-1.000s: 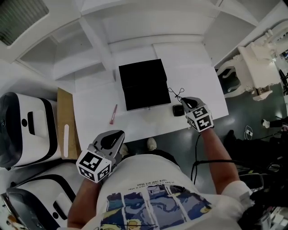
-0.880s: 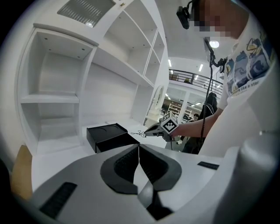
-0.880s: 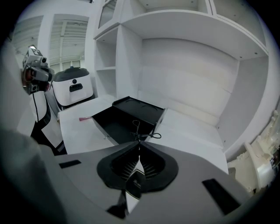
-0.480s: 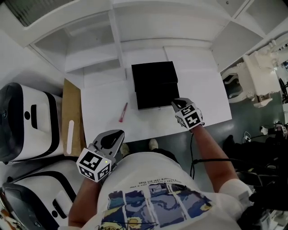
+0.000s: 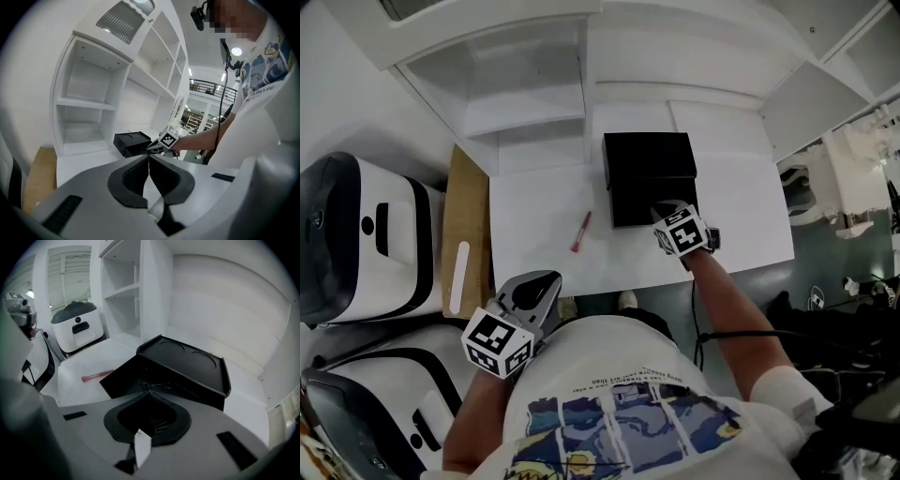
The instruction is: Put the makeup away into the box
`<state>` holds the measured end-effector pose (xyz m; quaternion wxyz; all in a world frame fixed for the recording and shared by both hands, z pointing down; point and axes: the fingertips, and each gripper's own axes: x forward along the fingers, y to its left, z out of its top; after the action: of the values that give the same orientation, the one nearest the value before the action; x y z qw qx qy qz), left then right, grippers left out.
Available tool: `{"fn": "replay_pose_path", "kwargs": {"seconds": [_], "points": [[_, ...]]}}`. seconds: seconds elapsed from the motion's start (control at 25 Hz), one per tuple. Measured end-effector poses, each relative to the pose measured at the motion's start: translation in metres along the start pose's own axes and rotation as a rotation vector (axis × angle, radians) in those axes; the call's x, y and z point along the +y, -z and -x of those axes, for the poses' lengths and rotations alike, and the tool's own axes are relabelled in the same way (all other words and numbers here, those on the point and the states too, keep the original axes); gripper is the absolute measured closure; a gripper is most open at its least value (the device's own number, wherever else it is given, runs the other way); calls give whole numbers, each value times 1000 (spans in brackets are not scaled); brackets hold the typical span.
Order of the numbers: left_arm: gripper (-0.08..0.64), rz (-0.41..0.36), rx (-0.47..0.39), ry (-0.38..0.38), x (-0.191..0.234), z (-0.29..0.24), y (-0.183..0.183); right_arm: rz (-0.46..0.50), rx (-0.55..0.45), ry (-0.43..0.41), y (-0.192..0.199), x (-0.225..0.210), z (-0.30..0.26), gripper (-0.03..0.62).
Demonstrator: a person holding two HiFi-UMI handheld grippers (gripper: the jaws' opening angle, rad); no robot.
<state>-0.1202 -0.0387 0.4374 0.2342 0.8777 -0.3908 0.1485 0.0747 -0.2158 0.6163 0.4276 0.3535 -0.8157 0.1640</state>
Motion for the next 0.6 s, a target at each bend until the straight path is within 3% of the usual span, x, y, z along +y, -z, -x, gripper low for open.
{"fn": "replay_pose_path", "kwargs": {"seconds": [0.6], "points": [[545, 18, 28, 5, 31, 33, 20, -66, 94, 27, -9, 27, -35, 562]]}}
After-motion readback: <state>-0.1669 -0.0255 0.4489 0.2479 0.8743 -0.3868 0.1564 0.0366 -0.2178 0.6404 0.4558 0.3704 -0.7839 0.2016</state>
